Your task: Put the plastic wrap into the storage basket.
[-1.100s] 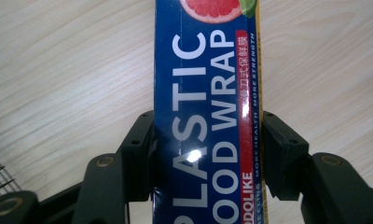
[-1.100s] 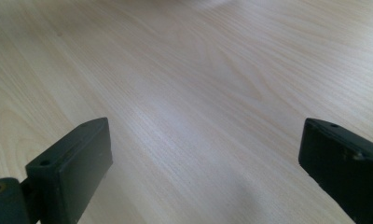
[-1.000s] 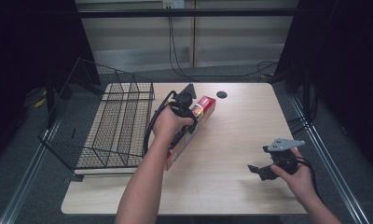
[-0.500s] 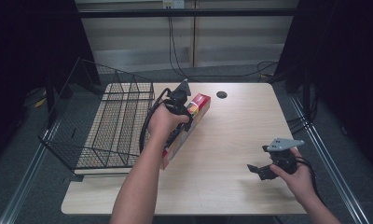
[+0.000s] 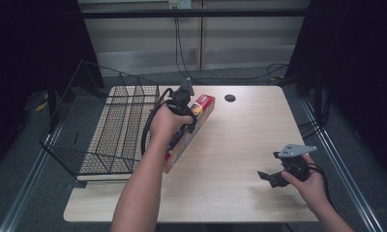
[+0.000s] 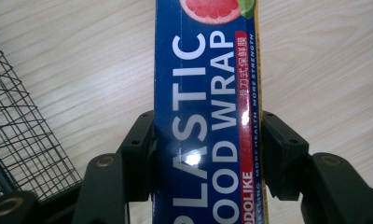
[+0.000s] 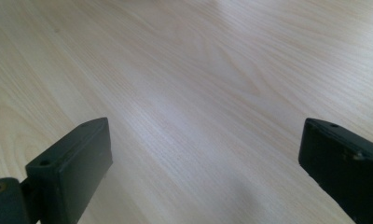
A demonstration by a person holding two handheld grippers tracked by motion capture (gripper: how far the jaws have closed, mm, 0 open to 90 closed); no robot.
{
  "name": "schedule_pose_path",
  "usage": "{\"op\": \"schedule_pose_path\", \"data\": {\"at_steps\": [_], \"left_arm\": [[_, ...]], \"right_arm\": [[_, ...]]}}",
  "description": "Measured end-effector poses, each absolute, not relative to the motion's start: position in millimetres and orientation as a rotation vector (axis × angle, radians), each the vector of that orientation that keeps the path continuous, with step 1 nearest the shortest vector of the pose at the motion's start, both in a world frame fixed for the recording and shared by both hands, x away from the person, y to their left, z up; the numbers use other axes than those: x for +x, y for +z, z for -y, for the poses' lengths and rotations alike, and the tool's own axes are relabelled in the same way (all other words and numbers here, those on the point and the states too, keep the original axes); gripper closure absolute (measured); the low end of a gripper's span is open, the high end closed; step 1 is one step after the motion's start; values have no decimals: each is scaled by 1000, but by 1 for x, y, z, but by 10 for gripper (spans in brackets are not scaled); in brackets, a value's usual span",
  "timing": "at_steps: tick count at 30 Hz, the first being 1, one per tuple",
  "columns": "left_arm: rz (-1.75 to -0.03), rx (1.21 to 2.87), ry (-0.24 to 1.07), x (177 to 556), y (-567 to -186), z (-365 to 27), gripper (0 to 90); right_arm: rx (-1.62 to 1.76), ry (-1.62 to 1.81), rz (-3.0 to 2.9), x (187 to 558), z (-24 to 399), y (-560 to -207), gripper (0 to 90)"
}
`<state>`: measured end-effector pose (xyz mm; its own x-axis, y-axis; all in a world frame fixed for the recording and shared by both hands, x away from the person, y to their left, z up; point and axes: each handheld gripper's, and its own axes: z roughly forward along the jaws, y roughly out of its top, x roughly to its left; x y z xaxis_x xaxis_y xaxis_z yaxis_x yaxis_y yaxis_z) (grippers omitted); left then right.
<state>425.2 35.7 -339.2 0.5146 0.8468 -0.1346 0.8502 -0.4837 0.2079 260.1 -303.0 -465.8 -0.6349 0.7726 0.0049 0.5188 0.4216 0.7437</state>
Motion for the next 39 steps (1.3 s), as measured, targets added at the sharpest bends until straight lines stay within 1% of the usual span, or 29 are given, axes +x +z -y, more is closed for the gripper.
{"op": "schedule_pose_path", "data": {"at_steps": [12, 17, 27, 39], "left_arm": [[-1447, 2477, -21, 422, -326, -39, 455], [-1481, 2460, -11, 422, -320, -48, 455], [-1615, 2361, 24, 421, -306, -70, 455], [-1658, 2317, 35, 418, -290, -93, 455]], "right_arm": [[1097, 1060, -2343, 264, 300, -465, 24], [1103, 1071, -2343, 266, 298, -464, 24], [1090, 1062, -2358, 269, 294, -465, 24], [1084, 1059, -2352, 270, 294, -463, 24]]}}
